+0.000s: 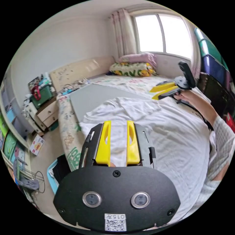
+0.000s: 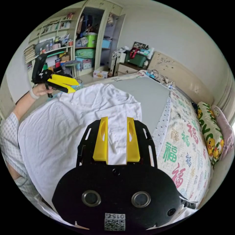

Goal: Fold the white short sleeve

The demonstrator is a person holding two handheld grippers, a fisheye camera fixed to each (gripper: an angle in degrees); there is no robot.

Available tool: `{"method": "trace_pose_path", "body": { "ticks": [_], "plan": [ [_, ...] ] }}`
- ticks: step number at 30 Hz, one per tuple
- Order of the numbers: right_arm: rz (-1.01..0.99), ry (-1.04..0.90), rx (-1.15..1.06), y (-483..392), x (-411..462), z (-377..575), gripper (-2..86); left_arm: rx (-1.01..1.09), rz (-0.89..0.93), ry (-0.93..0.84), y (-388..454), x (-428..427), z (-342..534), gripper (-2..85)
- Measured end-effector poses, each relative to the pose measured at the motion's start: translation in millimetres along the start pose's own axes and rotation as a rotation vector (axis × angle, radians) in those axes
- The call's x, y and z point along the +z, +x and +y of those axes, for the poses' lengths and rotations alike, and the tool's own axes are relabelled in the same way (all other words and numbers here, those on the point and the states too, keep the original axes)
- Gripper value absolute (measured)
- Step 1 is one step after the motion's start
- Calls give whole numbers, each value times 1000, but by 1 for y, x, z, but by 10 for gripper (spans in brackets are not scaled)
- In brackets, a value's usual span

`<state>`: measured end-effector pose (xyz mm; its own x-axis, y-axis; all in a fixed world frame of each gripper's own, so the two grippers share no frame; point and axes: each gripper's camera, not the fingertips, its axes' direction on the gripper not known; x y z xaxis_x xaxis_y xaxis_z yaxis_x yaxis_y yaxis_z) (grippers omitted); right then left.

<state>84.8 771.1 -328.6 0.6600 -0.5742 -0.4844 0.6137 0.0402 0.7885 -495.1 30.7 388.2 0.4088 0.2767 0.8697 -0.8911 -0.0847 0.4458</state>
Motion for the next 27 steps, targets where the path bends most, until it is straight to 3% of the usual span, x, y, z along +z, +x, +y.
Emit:
{"method": "trace_pose_path", "body": {
  "ticks": [7,11,14,18,23,27],
  "plan": [
    [-102,-135,-51,-10,28,-72,126,-33,77,-198,-11,93,15,93],
    [-113,-162,40,10,28,-111,41,-108,154,-188,-34,116,32,53],
    [-85,-99,167,41,8,-130,3,-211,222,-79,-63,106,54,21],
    [107,49,454,119,-36,-124,-1,-499,6,136,-136,56,123,16],
    [393,-131,757,196,-23,-85,18,-864,-225,10,-209,57,231,48],
    [389,-109,796,213,-44,-92,62,-834,-302,56,-207,28,239,65]
  ]
}}
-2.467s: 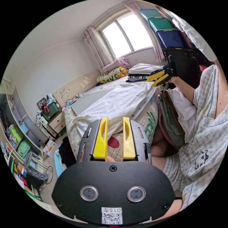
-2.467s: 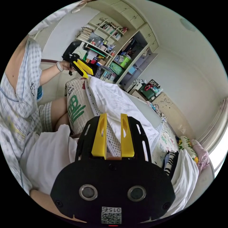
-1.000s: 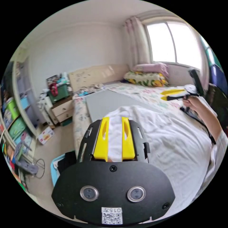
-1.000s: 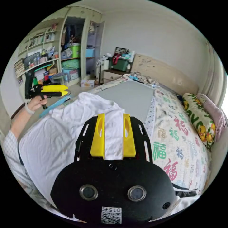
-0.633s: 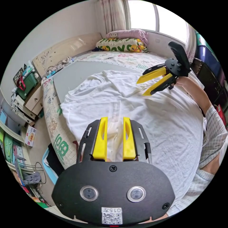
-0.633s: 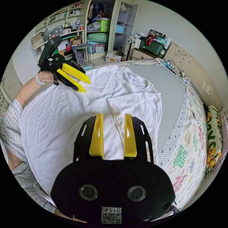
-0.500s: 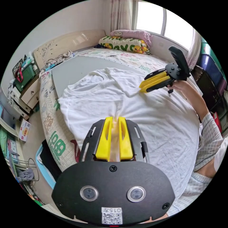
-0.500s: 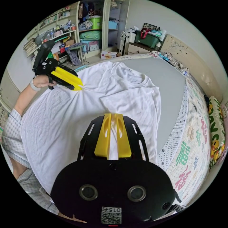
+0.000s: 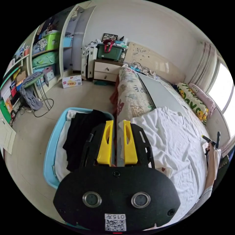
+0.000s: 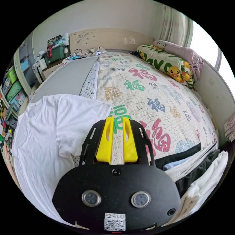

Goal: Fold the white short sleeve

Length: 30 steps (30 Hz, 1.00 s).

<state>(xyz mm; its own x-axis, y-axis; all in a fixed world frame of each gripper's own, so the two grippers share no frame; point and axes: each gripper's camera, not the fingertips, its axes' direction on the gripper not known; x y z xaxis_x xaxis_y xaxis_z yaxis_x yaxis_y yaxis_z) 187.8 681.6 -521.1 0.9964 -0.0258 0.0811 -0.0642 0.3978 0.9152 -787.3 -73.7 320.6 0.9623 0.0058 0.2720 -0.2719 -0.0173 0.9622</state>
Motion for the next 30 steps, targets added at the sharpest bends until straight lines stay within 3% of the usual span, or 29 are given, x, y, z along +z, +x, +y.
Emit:
{"method": "trace_pose_path", "body": {
  "ticks": [4,8,15,22,26,30],
  "plan": [
    [-95,54,-173,-64,-30,-25,61,214,89,-2,79,-7,-31,56],
    [-164,-4,-388,-165,-18,-34,42,394,172,-123,187,46,-50,44],
    [118,-86,-422,-207,45,-39,-8,512,-2,-252,270,132,-54,8],
    [290,-60,-466,-193,76,-34,-8,466,19,-204,278,139,-66,2],
    [161,4,-434,-144,42,-15,10,465,35,-158,274,87,-61,20],
    [-306,100,-444,-53,-58,56,80,490,232,-55,242,-37,-15,44]
  ]
}}
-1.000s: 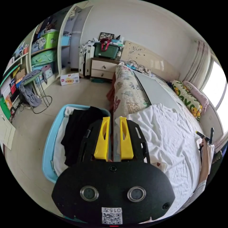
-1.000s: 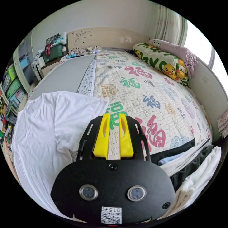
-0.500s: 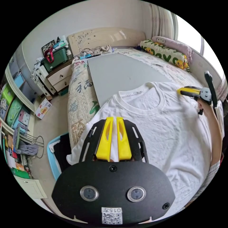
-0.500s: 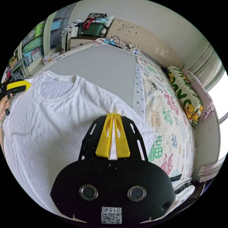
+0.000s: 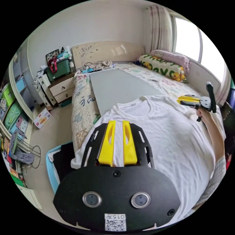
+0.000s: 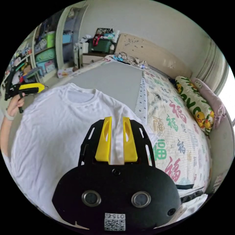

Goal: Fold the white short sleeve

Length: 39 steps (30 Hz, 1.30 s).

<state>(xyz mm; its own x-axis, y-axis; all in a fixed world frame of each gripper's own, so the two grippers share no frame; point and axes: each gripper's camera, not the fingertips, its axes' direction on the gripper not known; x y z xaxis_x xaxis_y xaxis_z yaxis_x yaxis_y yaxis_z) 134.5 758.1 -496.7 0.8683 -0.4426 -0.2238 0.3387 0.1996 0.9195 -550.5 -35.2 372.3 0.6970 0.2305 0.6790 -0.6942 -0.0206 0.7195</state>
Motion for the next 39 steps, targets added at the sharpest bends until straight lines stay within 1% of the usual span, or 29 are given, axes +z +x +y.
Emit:
{"method": "trace_pose_path", "body": {
  "ticks": [1,3,4,6,7,9,12,15,19,22,25,27,29,36,39],
  "plan": [
    [-51,27,-6,1,-21,19,81,9,29,21,4,-20,15,48],
    [-150,95,-64,0,-93,105,83,45,107,93,23,-100,86,61],
    [-155,104,-80,-2,-108,129,83,52,111,107,28,-119,106,65],
    [-160,108,-124,-4,-152,225,78,48,109,158,46,-187,193,77],
    [-167,105,-126,-2,-159,248,77,35,107,170,49,-201,216,79],
    [-214,93,-61,13,-177,330,77,-17,118,197,62,-242,300,80],
    [-254,72,50,43,-180,398,88,-59,140,154,81,-262,368,84],
    [-245,43,95,65,-171,435,104,-63,118,115,99,-267,395,101],
    [-249,35,118,85,-151,461,111,-74,155,76,104,-259,399,103],
    [-210,74,169,102,-135,479,87,-101,176,68,99,-255,401,92],
    [-160,88,157,113,-121,494,51,-124,185,81,92,-268,405,69],
    [-150,82,150,122,-112,504,22,-128,202,85,87,-278,410,31],
    [-150,92,147,130,-104,511,1,-135,202,94,85,-287,413,17],
    [-132,125,171,165,-71,545,-9,-168,202,161,75,-331,433,4],
    [-144,101,176,178,-46,555,-6,-181,199,141,69,-335,434,7]
  ]
}}
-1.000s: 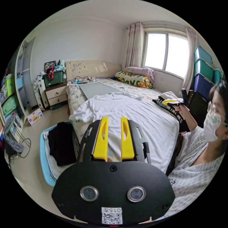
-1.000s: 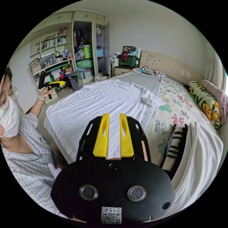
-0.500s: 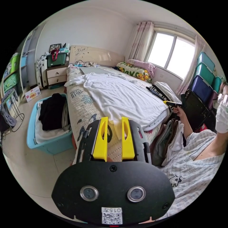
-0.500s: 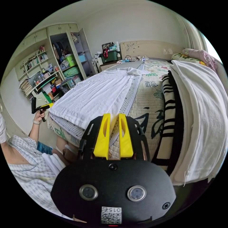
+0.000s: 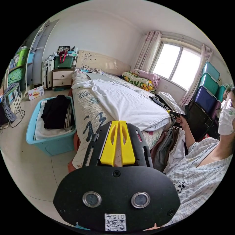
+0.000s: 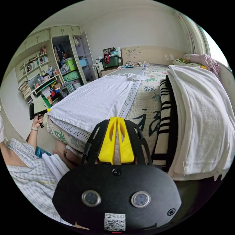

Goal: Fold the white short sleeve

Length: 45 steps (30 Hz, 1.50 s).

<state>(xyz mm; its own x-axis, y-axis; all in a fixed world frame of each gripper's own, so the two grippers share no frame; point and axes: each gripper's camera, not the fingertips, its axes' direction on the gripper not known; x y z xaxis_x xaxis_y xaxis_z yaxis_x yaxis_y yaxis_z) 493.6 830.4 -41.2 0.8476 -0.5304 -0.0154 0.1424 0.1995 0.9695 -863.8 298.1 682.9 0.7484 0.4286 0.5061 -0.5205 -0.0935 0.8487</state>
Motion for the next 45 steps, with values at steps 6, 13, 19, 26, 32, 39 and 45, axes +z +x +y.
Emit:
{"method": "trace_pose_path", "body": {
  "ticks": [6,13,19,26,32,39,45],
  "plan": [
    [-104,2,0,24,28,26,81,-7,65,33,-2,-27,-3,49],
    [0,0,-74,25,66,57,4,34,61,66,17,-61,-17,9],
    [59,23,-71,38,97,88,-6,73,-40,68,37,-94,-29,1],
    [55,21,-64,53,151,115,39,51,-37,65,44,-117,-49,26],
    [81,-1,-160,40,195,137,56,114,-101,74,73,-137,-74,47],
    [45,45,-116,55,220,173,18,74,-68,111,82,-175,-101,14],
    [195,140,-248,17,226,204,72,188,-192,122,131,-208,-128,63]
  ]
}}
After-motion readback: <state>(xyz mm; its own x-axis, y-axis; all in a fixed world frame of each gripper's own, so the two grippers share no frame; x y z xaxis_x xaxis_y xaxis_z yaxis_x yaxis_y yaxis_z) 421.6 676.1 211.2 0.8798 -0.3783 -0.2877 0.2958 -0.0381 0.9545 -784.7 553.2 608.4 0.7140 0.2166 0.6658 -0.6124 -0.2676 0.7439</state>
